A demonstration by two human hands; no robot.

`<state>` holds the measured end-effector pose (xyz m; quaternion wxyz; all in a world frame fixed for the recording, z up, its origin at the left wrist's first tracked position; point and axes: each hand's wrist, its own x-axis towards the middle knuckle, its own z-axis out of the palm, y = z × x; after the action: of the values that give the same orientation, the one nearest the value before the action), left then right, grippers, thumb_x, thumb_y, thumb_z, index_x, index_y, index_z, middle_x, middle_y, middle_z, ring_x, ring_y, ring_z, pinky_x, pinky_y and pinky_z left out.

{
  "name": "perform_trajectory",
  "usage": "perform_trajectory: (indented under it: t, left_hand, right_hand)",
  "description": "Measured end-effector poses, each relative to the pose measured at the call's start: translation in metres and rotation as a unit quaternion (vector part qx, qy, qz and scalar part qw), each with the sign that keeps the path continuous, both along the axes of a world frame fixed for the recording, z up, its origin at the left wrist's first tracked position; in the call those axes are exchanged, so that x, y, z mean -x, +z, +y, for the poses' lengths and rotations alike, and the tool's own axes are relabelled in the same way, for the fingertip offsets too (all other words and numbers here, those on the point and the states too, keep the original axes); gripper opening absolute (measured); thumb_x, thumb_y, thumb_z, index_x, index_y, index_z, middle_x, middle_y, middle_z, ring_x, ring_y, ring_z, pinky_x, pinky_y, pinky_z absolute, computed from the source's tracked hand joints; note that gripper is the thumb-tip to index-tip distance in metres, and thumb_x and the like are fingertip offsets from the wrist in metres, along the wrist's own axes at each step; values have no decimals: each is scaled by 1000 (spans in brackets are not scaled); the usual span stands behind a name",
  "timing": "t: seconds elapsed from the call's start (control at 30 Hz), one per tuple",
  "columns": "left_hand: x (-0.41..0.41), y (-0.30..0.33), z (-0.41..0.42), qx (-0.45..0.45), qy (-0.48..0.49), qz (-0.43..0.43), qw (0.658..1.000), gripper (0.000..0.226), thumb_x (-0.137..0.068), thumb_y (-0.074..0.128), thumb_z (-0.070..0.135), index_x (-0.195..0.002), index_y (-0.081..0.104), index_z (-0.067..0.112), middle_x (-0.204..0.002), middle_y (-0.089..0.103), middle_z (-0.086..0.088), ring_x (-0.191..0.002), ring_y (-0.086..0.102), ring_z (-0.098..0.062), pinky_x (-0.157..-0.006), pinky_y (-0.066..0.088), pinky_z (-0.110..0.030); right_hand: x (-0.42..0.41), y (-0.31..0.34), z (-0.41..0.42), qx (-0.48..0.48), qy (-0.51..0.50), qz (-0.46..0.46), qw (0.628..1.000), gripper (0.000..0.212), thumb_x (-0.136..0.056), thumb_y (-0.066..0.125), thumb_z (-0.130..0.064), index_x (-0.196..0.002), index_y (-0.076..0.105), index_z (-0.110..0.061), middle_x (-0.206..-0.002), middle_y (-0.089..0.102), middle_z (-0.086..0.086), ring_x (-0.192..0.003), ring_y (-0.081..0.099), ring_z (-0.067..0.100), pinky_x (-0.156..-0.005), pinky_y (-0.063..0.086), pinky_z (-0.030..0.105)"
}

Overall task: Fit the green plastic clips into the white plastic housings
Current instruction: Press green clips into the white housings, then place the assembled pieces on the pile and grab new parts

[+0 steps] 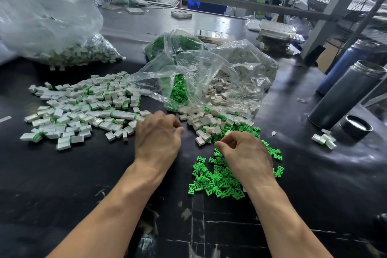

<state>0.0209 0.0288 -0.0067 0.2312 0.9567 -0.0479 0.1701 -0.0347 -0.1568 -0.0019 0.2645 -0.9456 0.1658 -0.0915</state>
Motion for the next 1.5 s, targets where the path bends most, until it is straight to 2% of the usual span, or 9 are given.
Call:
perform_trajectory:
  t: [0.13, 0.33, 0.57, 0.73, 0.87, 0.97, 1.07, 1.23, 1.5]
  left_hand:
    - [11, -7, -18, 38, -84, 24, 995, 22, -91, 69, 50, -100, 70, 30, -95, 57, 11, -96, 56, -12, -95, 36, -33]
    - [15, -11, -28, 23, -93, 42, 995, 28, -87, 70, 56, -101, 70, 31, -100, 58, 10, -99, 55, -12, -99, 37, -35]
    - [14, -8, -26, 41, -91, 58, 993, 13, -91, 72, 41, -100, 68, 32, -99, 61, 12, -100, 59, -11, -98, 37, -31]
    - [16, -4, -23, 181, -86, 112, 973, 22, -85, 81, 23, -95, 63, 31, -80, 68, 14, -76, 64, -2, -78, 54, -26]
    - [15, -4, -24, 235, -99, 114, 960, 28, -85, 79, 15, -93, 59, 33, -80, 68, 14, -75, 64, 0, -69, 52, -20]
    - [16, -5, -24, 261, -118, 110, 952, 29, -88, 77, 16, -101, 62, 36, -85, 67, 13, -75, 63, 2, -64, 48, -12]
    - [17, -3, -24, 350, -147, 125, 917, 28, -92, 72, 9, -106, 71, 33, -87, 70, 7, -68, 62, 1, -59, 49, -13]
    - [17, 4, -24, 492, -155, 151, 843, 19, -87, 76, -2, -98, 75, 14, -85, 76, -11, -70, 69, -9, -63, 53, -17]
    - [15, 7, -27, 618, -165, 197, 743, 22, -82, 74, 27, -89, 73, 6, -69, 72, -7, -49, 55, -12, -57, 40, -31]
  right_hand:
    - [-2, 1, 6, 55, -15, 22, 998, 26, -87, 73, -59, -87, 69, -34, -98, 63, -11, -87, 57, 14, -75, 42, 30]
    - [-4, 4, 11, 82, -17, 53, 995, 34, -80, 76, -65, -87, 69, -32, -91, 57, -12, -84, 54, 14, -73, 39, 30]
    - [-5, 6, 17, 94, -15, 52, 994, 24, -91, 71, -53, -90, 71, -29, -97, 67, -8, -88, 66, 18, -82, 55, 34]
    - [-4, 3, 14, 94, -17, 0, 995, 26, -101, 57, -47, -92, 68, -25, -89, 69, -5, -80, 63, 19, -73, 49, 32]
    - [-4, 0, 10, 9, -20, -95, 995, 21, -100, 62, -41, -87, 66, -24, -77, 66, -6, -74, 63, 21, -69, 48, 31]
    - [-4, -3, 9, -87, -3, -165, 982, 12, -98, 67, -31, -91, 71, -21, -77, 70, -8, -70, 65, 9, -63, 47, 16]
    - [-4, -5, 11, -178, 6, -190, 965, 5, -98, 69, -24, -94, 73, -26, -78, 71, -13, -69, 65, -2, -60, 46, 7]
    - [-4, -7, 13, -275, 27, -194, 941, 8, -97, 71, -19, -98, 74, -26, -83, 75, -9, -74, 69, 4, -69, 58, 25]
    - [-2, -7, 18, -371, 70, -221, 899, 16, -94, 75, -13, -95, 75, -29, -91, 77, -5, -88, 73, 18, -84, 61, 45]
